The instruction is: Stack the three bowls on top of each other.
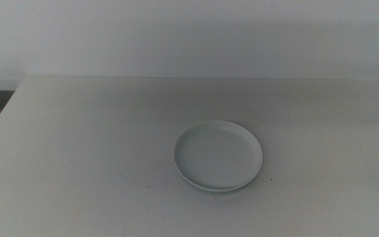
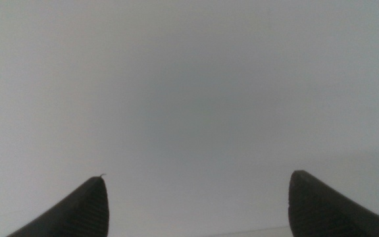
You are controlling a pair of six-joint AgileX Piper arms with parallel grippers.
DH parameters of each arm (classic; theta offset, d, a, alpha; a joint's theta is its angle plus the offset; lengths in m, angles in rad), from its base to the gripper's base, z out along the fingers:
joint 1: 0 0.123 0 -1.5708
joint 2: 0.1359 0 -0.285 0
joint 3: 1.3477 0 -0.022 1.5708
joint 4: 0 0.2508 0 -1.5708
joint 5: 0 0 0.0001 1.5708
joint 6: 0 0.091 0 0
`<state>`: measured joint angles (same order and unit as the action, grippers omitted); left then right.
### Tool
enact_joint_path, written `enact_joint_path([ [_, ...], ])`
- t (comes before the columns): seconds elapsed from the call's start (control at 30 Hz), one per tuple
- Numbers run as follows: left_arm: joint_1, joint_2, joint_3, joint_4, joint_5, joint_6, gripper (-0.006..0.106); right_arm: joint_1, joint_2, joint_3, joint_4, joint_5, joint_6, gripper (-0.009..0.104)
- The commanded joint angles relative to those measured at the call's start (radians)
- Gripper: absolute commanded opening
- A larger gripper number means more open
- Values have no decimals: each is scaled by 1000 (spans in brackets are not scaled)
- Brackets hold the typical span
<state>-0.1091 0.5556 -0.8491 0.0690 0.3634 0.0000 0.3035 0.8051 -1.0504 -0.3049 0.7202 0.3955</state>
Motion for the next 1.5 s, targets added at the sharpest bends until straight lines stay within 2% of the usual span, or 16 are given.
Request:
enact_joint_path([
  [0.0,3,-6,1,2,-9,-8,94,-6,-35,37,-17,-80,0,81],
  [0.07,3,-23,18,-6,-27,-8,94,-16,-77,118,-14,-187,0,81],
  [0.17,3,-79,105,-31,-105,-8,94,-58,-178,274,35,-307,0,81],
  [0.23,7,-138,199,-52,-136,-8,94,-100,-260,392,78,-315,0,81],
  [0.43,74,-370,492,-60,-143,-8,94,-210,-518,708,130,-331,0,81],
  [0.57,106,-521,659,-103,-143,0,94,-243,-681,868,140,-328,0,81],
  [0.67,111,-556,756,-103,-157,0,94,-245,-768,953,138,-324,0,81],
  [0.83,111,-556,849,-84,-218,0,94,-245,-805,1050,131,-329,0,81],
  [1.0,111,-556,849,-88,-216,0,94,-245,-805,1050,123,-413,0,81],
  [1.23,111,-556,849,-75,-227,0,94,-245,-805,1050,123,-413,0,81],
  [1.27,111,-556,849,-75,-227,0,94,-245,-805,1050,128,-413,0,81],
  [1.3,111,-556,849,-75,-227,0,94,-245,-805,1050,160,-409,0,81],
  [1.37,111,-556,849,-75,-227,0,94,-245,-805,1050,153,-386,-14,80],
  [1.43,111,-556,849,-75,-227,0,94,-245,-805,1050,173,-396,-110,80],
  [1.47,111,-556,849,-75,-227,0,94,-245,-805,1050,216,-417,-200,82],
])
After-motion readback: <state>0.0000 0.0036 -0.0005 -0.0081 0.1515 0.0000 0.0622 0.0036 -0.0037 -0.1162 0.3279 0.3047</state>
